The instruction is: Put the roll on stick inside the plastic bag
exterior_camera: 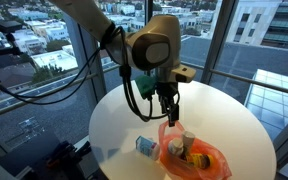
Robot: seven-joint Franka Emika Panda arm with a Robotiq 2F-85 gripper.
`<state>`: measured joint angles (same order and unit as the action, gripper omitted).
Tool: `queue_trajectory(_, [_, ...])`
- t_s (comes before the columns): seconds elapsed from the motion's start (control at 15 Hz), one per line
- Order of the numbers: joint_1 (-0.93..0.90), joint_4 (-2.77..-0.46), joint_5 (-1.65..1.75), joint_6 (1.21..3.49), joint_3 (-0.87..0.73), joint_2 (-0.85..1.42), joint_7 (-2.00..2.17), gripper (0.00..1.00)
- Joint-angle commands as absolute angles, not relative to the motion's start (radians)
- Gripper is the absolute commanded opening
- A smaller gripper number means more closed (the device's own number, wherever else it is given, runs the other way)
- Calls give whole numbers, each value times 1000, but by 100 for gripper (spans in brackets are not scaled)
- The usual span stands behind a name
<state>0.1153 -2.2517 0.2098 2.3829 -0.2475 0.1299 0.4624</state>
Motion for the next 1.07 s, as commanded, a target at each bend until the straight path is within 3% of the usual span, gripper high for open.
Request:
queue_trajectory(0.0, [110,-2276,188,2217,-212,31,439,100])
queue_trajectory(0.47, [108,-2276,161,1943,-140,-118,310,100])
queue_trajectory(1.0, [83,-2286,81,1865,-113,-288,-60,100])
